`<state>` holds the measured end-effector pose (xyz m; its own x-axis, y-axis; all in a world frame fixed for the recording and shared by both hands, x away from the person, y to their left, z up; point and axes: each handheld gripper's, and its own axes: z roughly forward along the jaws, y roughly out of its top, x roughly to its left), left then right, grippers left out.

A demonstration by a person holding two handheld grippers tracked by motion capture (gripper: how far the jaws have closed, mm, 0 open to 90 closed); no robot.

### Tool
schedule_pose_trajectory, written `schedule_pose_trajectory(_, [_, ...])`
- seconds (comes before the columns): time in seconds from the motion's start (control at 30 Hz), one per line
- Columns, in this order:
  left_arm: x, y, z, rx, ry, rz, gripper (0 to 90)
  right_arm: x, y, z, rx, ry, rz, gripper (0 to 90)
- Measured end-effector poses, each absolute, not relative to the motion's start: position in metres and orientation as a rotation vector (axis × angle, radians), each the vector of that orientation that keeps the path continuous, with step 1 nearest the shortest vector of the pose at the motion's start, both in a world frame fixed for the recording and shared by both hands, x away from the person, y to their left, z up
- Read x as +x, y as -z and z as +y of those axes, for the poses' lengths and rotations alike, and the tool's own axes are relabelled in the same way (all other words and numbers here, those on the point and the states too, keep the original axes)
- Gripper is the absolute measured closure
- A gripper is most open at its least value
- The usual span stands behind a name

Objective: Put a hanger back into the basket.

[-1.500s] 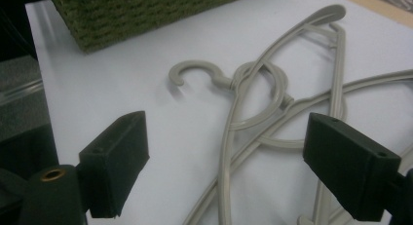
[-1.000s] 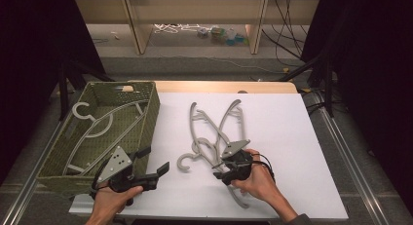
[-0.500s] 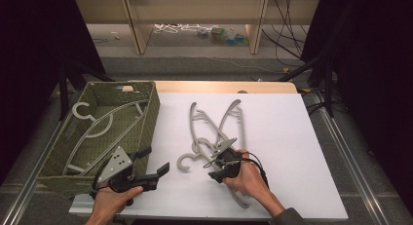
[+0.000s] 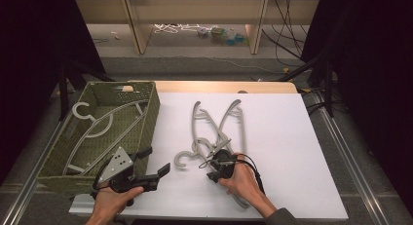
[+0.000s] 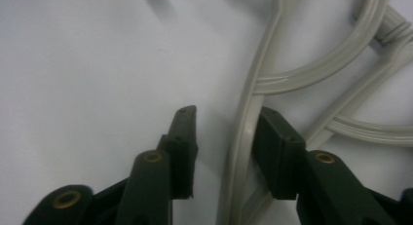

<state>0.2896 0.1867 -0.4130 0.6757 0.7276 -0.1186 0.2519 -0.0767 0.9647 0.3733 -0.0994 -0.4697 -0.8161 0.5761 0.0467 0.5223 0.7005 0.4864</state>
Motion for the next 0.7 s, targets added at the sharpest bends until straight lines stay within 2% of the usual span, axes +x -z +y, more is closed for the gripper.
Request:
schedule_pose_trajectory(0.2, [0.290,0.414,0.186,1.655,-0.470,0.811,17.2,0.378,0.469,-0.100,0.899,-0.723,2.791,74.7])
schedule_pose_trajectory(0.47, [0.291,0.414,0.187,1.664,-0.470,0.809,17.9,0.377,0.464,-0.103,0.887,-0.694,2.808,81.3])
schedule_pose_trajectory(0.7, [0.292,0.413,0.189,1.669,-0.478,0.811,18.5,0.377,0.450,-0.112,0.727,-0.697,2.831,82.0])
